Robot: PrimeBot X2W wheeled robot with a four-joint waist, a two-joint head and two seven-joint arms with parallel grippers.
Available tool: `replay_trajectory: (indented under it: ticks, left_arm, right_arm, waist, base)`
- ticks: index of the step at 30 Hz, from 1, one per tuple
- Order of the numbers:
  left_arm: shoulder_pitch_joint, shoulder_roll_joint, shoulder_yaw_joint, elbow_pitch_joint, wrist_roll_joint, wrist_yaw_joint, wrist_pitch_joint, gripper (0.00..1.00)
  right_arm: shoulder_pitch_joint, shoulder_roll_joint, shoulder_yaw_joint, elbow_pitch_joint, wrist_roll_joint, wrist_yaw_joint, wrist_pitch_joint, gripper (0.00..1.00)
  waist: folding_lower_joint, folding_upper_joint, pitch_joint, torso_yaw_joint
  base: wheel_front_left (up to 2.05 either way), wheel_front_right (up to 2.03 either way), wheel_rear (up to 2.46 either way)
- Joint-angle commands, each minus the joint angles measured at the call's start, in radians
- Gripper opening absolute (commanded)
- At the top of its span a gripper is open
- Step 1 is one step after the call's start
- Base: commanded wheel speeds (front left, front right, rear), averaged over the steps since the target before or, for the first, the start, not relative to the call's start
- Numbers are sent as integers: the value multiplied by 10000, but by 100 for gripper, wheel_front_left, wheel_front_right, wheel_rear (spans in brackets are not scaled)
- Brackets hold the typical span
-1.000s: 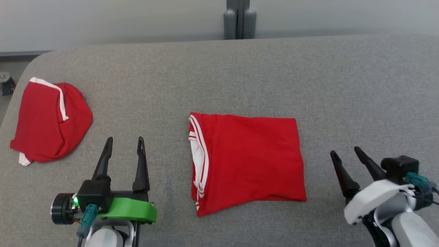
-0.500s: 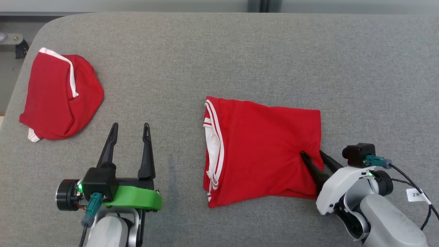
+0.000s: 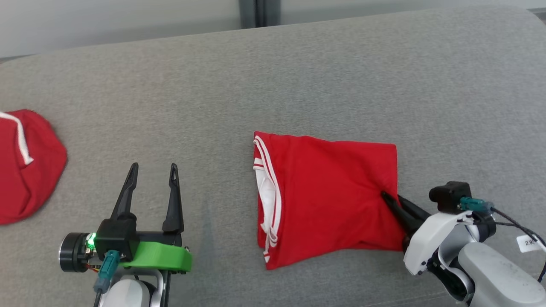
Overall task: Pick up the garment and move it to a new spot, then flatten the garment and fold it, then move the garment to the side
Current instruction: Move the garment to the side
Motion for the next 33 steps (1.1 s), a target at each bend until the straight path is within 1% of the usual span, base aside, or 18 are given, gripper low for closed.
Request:
replay_trajectory:
  ticks: [1,5,7,11,16,20,25,31,33]
  left_arm:
    - [-2,117,27,-58,97,-36,-26,100]
    - [-254,153,-43,-117,187,-65,-28,100]
    - [-380,165,-98,-132,227,-63,-27,100]
    - [-892,178,-261,-187,340,-130,18,100]
    - [-1753,230,-478,-366,556,-244,84,100]
    - [-2451,247,-639,-606,781,-275,139,100]
    - [-3192,260,-906,-866,1030,-353,197,100]
    - [-3808,119,-1261,-1022,1200,-456,176,100]
    - [-3903,83,-1355,-1003,1230,-458,149,100]
  right_arm:
    - [-280,-182,22,40,155,-22,-152,0]
    - [-838,-534,225,188,439,-22,-353,0]
    - [-1183,-705,270,350,632,-22,-490,0]
    - [-2048,-1047,254,792,966,-21,-725,0]
    - [-3497,-1461,228,1498,1264,-21,-967,0]
    - [-4794,-1952,50,2360,1587,-21,-1058,0]
    - [-6149,-2748,-284,3407,1892,-21,-1205,0]
    - [-7024,-3476,-382,4553,2072,-21,-1297,0]
    - [-7111,-3598,-347,4947,2115,-21,-1310,0]
  waist:
    - [0,0,-143,-1610]
    - [0,0,171,-2350]
    - [0,0,368,-2581]
    - [0,0,997,-2634]
    - [0,0,2086,-2267]
    - [0,0,3048,-1761]
    - [0,0,4038,-1127]
    - [0,0,4578,-717]
    - [0,0,4603,-643]
  base:
    - [0,0,0]
    - [0,0,0]
    - [0,0,0]
    - [0,0,0]
    - [0,0,0]
    - [0,0,0]
    - [0,0,0]
    - [0,0,0]
    - [0,0,0]
